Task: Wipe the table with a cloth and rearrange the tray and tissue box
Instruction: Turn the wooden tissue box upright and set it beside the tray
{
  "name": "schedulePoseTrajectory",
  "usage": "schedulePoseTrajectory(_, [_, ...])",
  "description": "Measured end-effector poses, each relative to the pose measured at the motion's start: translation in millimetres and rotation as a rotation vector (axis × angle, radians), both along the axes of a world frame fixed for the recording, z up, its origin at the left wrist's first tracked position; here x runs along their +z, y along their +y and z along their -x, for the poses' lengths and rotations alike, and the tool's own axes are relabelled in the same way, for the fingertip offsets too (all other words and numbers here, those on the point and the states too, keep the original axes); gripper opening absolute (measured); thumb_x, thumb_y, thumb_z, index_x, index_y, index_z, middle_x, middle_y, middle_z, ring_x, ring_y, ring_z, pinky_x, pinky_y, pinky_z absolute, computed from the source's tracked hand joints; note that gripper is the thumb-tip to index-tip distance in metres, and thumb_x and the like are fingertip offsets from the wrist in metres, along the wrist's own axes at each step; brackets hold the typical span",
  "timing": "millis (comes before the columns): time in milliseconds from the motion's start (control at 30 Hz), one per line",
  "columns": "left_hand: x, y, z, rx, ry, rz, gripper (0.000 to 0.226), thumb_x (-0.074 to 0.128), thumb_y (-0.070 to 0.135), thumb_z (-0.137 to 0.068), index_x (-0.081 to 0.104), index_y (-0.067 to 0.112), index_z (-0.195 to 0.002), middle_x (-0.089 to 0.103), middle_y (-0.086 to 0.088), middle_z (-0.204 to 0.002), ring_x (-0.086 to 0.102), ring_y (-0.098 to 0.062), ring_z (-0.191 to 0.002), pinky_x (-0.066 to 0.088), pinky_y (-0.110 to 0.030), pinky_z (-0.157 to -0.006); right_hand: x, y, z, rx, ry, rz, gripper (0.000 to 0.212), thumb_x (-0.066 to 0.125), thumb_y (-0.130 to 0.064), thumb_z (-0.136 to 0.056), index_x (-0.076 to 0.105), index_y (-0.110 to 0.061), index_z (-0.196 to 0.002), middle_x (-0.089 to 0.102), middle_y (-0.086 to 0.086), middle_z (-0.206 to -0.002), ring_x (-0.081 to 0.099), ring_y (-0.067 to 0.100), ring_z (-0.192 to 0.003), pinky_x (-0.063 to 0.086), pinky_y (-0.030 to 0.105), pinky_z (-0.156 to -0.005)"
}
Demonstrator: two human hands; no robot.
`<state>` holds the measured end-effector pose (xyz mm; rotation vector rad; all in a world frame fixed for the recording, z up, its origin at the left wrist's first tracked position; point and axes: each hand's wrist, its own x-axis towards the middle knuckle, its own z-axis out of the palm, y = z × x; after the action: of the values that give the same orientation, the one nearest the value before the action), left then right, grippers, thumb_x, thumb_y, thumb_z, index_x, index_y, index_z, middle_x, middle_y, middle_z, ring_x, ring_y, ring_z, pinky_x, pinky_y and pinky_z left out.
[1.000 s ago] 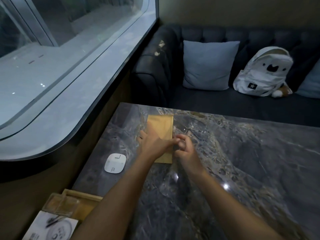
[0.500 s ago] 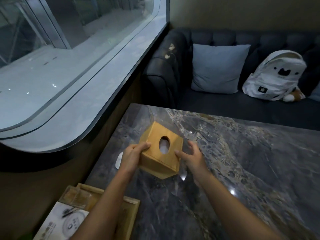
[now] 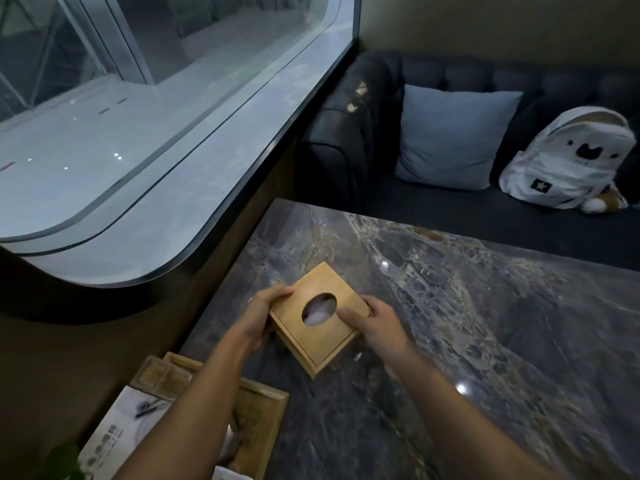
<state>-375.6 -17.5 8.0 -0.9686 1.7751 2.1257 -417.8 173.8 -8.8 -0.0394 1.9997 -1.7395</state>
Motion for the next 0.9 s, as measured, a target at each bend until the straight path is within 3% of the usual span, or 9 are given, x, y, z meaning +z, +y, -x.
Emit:
schedulePoseTrajectory(100, [-6.5,4.6,-0.7,0.12,0.007,-0.01,0.021,0.061,0.027,-0.078,0.063,0.007,-0.085,0.056,-0.008,-0.074,0.053,-0.019,-0.07,0.041,-0.028,-0.061,-0.8,-3.5,-2.1,-0.021,0.043,-0.059,0.023,0.068,-0.029,-0.08,0.064,-0.018,-0.1,0.069,0.003,-0.096,0.064,0.02,-0.092,0.052,0.038,-0.082])
schedulePoseTrajectory(200, [-5.5,8.0,-0.7,0.191,0.037,0.081,0.02,0.061,0.024,-0.081,0.066,0.007,-0.091,0.06,-0.011,-0.086,0.054,-0.021,-0.081,0.042,-0.031,-0.068,-2.6,-2.5,-1.0,-0.002,0.061,-0.113,0.03,0.068,-0.036,-0.079,0.064,-0.019,-0.103,0.069,0.005,-0.101,0.064,0.02,-0.095,0.052,0.041,-0.087])
schedulePoseTrajectory(300, [3.4,20.1,-13.0,0.36,0.009,0.213,0.04,0.06,0.022,-0.083,0.05,0.008,-0.12,0.057,-0.006,-0.099,0.054,-0.017,-0.086,0.046,-0.034,-0.076,-6.3,-1.1,-1.1,-0.002,0.032,-0.153,0.038,0.067,-0.043,-0.078,0.064,-0.017,-0.105,0.069,0.004,-0.101,0.063,0.02,-0.096,0.053,0.041,-0.088])
schedulePoseTrajectory(400, [7.0,47.3,-34.8,0.34,-0.082,0.17,0.052,0.055,0.025,-0.087,0.034,0.013,-0.133,0.051,-0.005,-0.104,0.051,-0.017,-0.083,0.043,-0.036,-0.073,-7.1,-3.7,-1.7,-0.001,0.047,-0.214,0.039,0.066,-0.045,-0.077,0.064,-0.015,-0.102,0.069,0.006,-0.101,0.063,0.022,-0.096,0.052,0.041,-0.088])
schedulePoseTrajectory(500, [0.1,68.9,-49.8,0.295,-0.004,0.099,0.04,0.056,0.017,-0.086,0.043,0.016,-0.124,0.06,-0.005,-0.113,0.058,-0.018,-0.093,0.049,-0.036,-0.078,-5.4,-7.3,-2.5,-0.015,0.053,-0.265,0.037,0.066,-0.043,-0.078,0.067,-0.009,-0.094,0.069,0.011,-0.095,0.064,0.027,-0.092,0.05,0.042,-0.083])
schedulePoseTrajectory(600, [-3.5,67.9,-52.4,0.271,0.099,0.231,0.042,0.058,0.016,-0.085,0.046,0.016,-0.126,0.059,-0.004,-0.123,0.058,-0.018,-0.106,0.048,-0.038,-0.093,-5.0,-13.7,-6.7,-0.02,0.02,-0.272,0.038,0.064,-0.043,-0.078,0.069,-0.008,-0.091,0.07,0.013,-0.091,0.064,0.031,-0.092,0.052,0.048,-0.085])
schedulePoseTrajectory(667, [-0.1,57.6,-48.7,0.259,0.079,0.349,0.043,0.055,0.017,-0.088,0.044,0.013,-0.129,0.056,-0.002,-0.119,0.055,-0.019,-0.106,0.045,-0.035,-0.089,-4.2,-20.4,-11.1,-0.012,-0.015,-0.271,0.035,0.064,-0.042,-0.078,0.07,-0.01,-0.091,0.069,0.011,-0.09,0.065,0.031,-0.092,0.053,0.051,-0.086])
schedulePoseTrajectory(767, [2.1,41.8,-43.8,0.252,0.042,0.411,0.036,0.05,0.021,-0.09,0.048,0.013,-0.125,0.059,-0.008,-0.121,0.055,-0.025,-0.107,0.047,-0.042,-0.092,-3.1,-26.8,-16.8,-0.003,-0.003,-0.305,0.038,0.064,-0.042,-0.077,0.07,-0.009,-0.095,0.07,0.012,-0.092,0.065,0.029,-0.089,0.055,0.052,-0.082])
schedulePoseTrajectory(900, [3.2,37.9,-45.6,0.216,0.061,0.479,0.038,0.047,0.022,-0.091,0.047,0.014,-0.128,0.058,-0.009,-0.122,0.055,-0.024,-0.107,0.046,-0.04,-0.093,-0.7,-27.0,-26.3,-0.019,-0.004,-0.281,0.027,0.067,-0.04,-0.077,0.069,-0.013,-0.072,0.071,0.013,-0.081,0.067,0.029,-0.081,0.056,0.055,-0.075])
